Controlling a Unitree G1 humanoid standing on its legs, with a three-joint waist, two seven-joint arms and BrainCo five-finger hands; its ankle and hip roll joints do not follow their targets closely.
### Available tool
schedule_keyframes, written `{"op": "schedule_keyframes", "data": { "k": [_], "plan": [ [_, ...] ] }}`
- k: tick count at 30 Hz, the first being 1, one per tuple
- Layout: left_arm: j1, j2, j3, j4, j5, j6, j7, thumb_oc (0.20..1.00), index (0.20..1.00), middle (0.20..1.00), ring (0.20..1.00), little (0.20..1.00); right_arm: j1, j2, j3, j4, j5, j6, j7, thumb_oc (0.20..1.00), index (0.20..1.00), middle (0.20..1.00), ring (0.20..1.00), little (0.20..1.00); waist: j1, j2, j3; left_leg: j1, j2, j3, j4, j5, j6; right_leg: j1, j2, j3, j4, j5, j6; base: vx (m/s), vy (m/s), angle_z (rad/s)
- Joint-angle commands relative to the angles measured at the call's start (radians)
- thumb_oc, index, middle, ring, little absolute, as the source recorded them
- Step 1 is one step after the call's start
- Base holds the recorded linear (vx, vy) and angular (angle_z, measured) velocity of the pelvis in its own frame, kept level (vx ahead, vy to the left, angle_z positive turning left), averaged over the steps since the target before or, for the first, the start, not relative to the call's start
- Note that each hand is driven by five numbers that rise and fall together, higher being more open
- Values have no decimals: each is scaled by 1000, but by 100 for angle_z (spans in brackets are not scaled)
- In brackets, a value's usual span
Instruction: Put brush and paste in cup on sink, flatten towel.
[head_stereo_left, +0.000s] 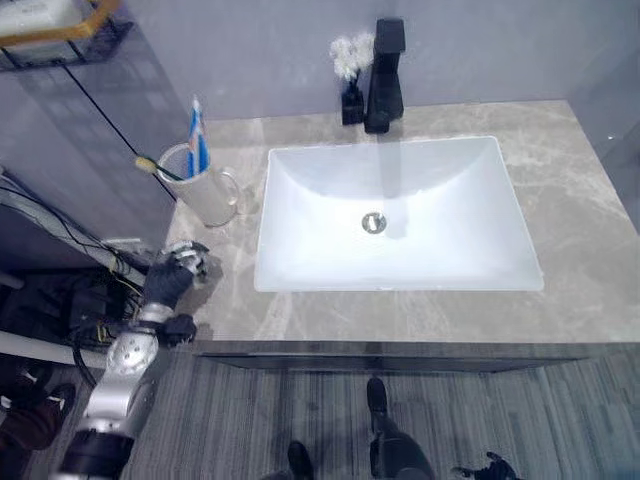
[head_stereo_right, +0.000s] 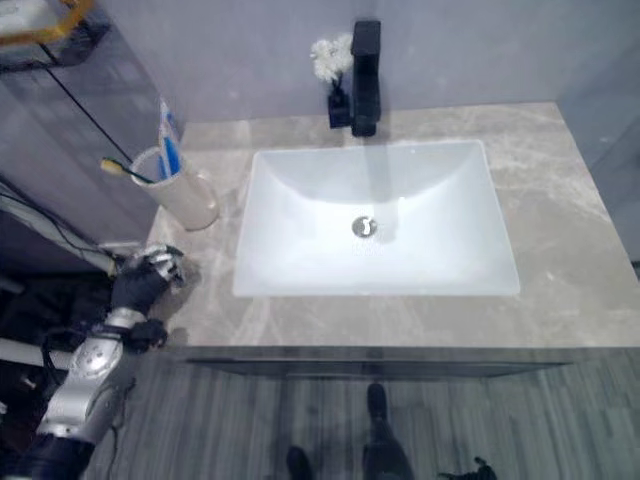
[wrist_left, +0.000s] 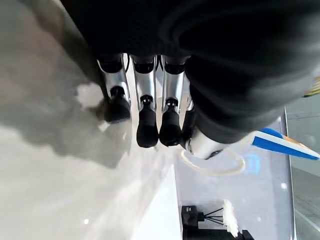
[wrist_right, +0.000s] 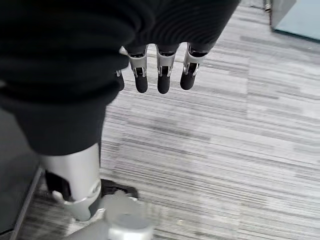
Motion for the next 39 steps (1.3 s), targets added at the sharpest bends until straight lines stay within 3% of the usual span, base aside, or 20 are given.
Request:
{"op": "schedule_keyframes", "data": {
  "k": [1, 19, 24, 28, 39],
  "plan": [
    [-11, 17, 40, 28, -3, -37, 31, 200, 200, 200, 200, 200, -25, 5, 48, -1, 37, -8, 0, 1000, 1000, 1000, 1000, 1000, -20, 13, 18, -18, -9, -67, 5, 32, -22, 49, 39, -16, 93, -121, 13, -15, -14, -10],
    [-291, 34, -6, 208, -46, -80, 172, 200, 200, 200, 200, 200, -39, 8, 107, -69, 52, -26, -26, 1000, 1000, 1000, 1000, 1000, -49, 13, 38, -71, -1, -57, 5, 33, -30, -59, 54, -4, 157, -141, 7, -2, -4, -4],
    [-237, 39, -9, 136, -66, -79, 135, 200, 200, 200, 200, 200, -38, 10, 104, -63, 54, -25, -28, 1000, 1000, 1000, 1000, 1000, -44, 17, 37, -71, 0, -64, 5, 29, -31, -58, 54, -9, 155, -144, 5, 7, 1, 0],
    [-82, 62, 63, 17, -100, -83, 94, 200, 200, 200, 200, 200, -34, 10, 95, -65, 48, -25, -19, 1000, 1000, 1000, 1000, 1000, -29, 24, 37, -63, -3, -74, 5, 21, -30, -52, 52, -14, 157, -151, 4, 1, 5, 1],
    [-63, 110, 152, 109, -112, -105, 146, 200, 200, 200, 200, 200, -39, 4, 97, -86, 45, -39, -22, 1000, 1000, 1000, 1000, 1000, -14, 27, 45, -77, -5, -80, 5, 24, -32, -60, 45, -26, 151, -144, 7, 0, 3, 1]
  ]
}}
